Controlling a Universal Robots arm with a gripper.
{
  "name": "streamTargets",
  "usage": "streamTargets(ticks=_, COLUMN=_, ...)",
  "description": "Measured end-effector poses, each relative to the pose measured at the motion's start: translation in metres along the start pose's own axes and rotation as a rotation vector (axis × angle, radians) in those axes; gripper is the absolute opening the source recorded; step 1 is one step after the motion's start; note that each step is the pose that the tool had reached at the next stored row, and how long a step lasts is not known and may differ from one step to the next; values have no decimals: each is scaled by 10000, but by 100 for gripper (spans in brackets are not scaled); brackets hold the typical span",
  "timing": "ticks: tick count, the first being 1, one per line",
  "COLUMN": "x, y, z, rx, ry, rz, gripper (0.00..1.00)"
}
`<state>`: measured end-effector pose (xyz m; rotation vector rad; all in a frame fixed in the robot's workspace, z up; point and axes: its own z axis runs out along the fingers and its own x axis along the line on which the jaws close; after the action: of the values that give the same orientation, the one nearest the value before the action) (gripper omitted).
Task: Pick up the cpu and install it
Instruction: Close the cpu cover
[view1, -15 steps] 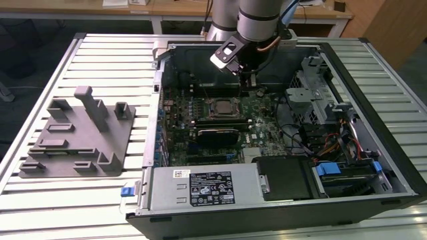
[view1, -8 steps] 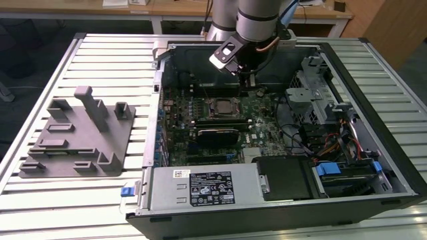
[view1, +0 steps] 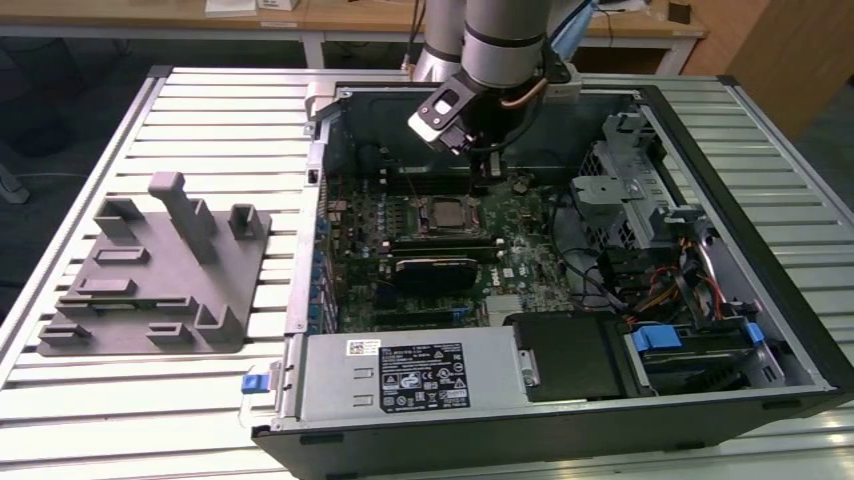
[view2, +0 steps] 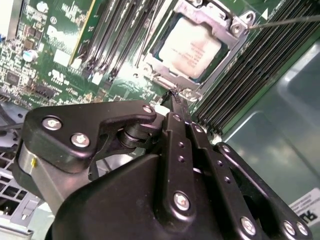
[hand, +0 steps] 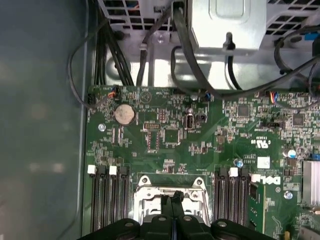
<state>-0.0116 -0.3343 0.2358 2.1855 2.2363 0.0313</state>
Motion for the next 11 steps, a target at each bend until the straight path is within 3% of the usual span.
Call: streamTargets(ticks=11, x=4, y=-189, z=61, rx=0, ry=0, rz=0, gripper=11)
